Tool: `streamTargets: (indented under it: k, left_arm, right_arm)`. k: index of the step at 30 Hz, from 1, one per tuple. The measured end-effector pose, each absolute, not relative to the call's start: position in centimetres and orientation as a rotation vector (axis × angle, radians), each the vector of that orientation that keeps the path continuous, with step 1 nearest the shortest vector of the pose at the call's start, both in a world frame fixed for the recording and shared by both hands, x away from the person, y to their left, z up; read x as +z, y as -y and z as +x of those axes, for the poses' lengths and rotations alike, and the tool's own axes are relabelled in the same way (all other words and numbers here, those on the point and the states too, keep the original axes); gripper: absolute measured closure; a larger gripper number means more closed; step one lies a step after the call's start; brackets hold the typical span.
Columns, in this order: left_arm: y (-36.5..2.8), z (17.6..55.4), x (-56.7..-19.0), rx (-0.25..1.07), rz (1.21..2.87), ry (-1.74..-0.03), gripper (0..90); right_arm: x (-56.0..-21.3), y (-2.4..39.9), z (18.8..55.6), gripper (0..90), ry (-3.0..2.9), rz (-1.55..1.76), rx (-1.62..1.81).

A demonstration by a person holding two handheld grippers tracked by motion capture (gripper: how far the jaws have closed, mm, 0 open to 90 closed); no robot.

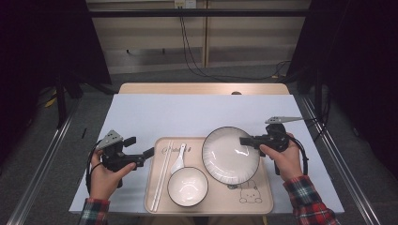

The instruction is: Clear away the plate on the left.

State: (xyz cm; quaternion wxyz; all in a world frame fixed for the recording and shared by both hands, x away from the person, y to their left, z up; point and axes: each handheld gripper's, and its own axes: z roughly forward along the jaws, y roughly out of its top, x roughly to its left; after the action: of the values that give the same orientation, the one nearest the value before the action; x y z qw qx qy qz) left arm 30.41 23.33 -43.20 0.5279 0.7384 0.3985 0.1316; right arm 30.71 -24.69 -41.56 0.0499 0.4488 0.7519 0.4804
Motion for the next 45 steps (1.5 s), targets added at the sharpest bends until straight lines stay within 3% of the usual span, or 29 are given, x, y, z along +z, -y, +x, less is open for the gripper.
streamTargets:
  k: [45]
  left_arm:
    - [-23.0,30.4,-43.6,0.299,1.780,-0.949,7.1]
  right_arm:
    - [-43.3,24.8,31.4,84.0,-2.255,1.380,1.335]
